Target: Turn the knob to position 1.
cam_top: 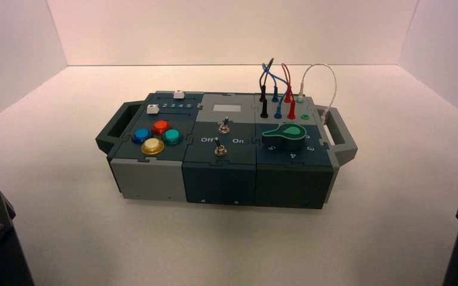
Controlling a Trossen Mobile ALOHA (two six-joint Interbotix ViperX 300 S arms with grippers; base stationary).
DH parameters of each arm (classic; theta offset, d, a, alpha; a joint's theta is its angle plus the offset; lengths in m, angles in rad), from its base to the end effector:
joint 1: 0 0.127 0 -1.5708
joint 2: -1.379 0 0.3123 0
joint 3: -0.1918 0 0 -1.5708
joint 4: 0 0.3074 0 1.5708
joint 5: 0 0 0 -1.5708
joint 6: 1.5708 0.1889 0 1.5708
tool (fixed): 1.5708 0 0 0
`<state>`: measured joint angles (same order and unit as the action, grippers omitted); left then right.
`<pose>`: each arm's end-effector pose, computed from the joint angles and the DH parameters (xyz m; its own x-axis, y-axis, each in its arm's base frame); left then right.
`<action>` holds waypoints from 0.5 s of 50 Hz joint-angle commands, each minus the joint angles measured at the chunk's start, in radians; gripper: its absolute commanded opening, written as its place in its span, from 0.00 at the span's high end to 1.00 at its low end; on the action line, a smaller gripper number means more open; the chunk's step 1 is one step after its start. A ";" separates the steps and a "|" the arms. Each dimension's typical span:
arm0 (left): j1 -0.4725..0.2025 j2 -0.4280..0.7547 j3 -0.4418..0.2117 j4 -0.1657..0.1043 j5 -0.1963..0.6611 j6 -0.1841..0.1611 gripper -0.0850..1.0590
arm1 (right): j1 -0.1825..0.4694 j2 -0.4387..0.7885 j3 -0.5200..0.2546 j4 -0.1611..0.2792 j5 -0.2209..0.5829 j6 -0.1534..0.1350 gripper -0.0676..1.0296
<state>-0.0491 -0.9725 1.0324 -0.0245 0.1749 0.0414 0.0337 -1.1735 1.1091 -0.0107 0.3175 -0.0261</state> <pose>0.2704 -0.0141 0.2865 0.9712 -0.0520 -0.2326 0.0572 0.9982 0.0158 0.2299 0.0071 0.2730 0.9677 0.0293 -0.2504 -0.0395 0.9986 -0.0359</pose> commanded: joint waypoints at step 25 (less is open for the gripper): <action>-0.034 0.006 -0.031 -0.003 0.106 0.006 0.95 | 0.003 0.012 -0.032 0.023 0.021 0.003 0.96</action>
<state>-0.0537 -0.9771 1.0324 -0.0245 0.2424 0.0414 0.0353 -1.1735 1.1091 0.0061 0.3298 -0.0261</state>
